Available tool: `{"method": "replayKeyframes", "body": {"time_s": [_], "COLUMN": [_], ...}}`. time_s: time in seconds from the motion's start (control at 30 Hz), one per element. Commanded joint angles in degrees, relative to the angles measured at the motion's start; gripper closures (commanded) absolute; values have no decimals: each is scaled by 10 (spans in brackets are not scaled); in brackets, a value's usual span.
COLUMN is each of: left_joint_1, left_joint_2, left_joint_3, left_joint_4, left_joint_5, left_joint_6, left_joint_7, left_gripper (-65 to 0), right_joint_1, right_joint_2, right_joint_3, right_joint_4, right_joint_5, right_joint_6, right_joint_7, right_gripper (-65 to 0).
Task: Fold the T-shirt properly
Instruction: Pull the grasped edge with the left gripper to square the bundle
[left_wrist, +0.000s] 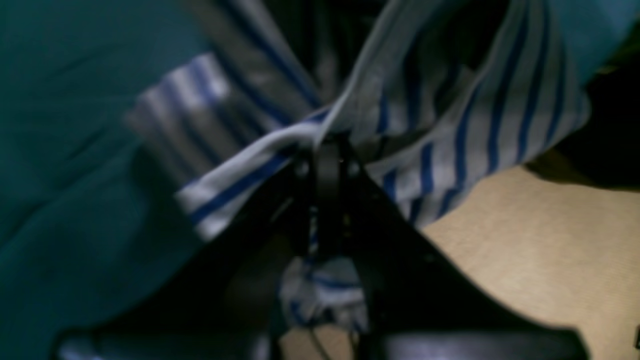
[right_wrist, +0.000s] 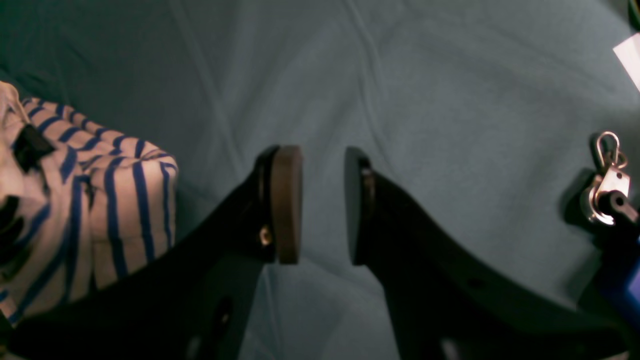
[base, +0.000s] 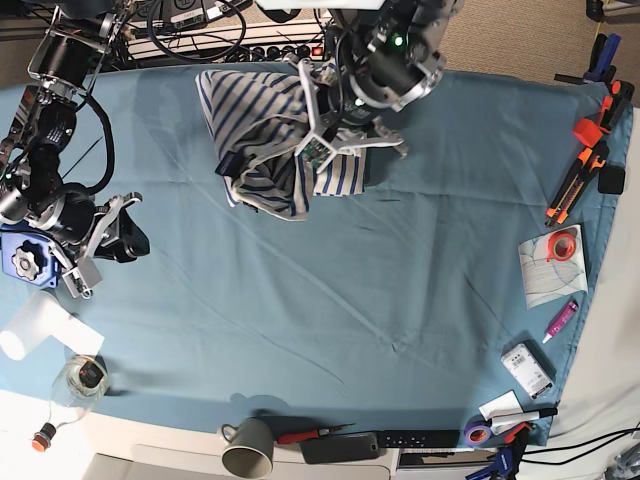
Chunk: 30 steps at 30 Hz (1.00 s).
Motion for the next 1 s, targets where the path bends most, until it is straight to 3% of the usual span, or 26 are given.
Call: {"method": "replayKeyframes", "body": {"time_s": [0.0, 0.1, 0.27, 0.43, 0.57, 0.77, 0.97], "left_joint_1": [9, 32, 74, 110, 128, 130, 131], "left_joint_2": [5, 2, 2, 2, 2, 2, 1], "left_joint_3": [2, 2, 2, 2, 2, 2, 2], "left_joint_4": [20, 32, 32, 32, 32, 32, 32], "left_joint_5": [12, 47, 105, 120, 150, 259, 276], "left_joint_6": [9, 28, 30, 34, 68, 136, 149], "left_joint_7": [-6, 13, 38, 54, 65, 78, 92], "left_gripper": [0, 0, 0, 0, 0, 0, 0], "right_joint_1": [10, 10, 10, 10, 10, 10, 10], "right_joint_2": [11, 11, 11, 11, 11, 11, 11], "right_joint_3": [4, 4, 4, 4, 4, 4, 4], "right_joint_4": [9, 9, 9, 9, 9, 9, 9], "right_joint_5": [8, 8, 7, -7, -7, -7, -7], "right_joint_6": [1, 1, 1, 1, 1, 1, 1], "right_joint_7": [17, 19, 22, 37, 38, 39, 40], "right_gripper": [-154, -154, -154, -154, -154, -153, -154]}}
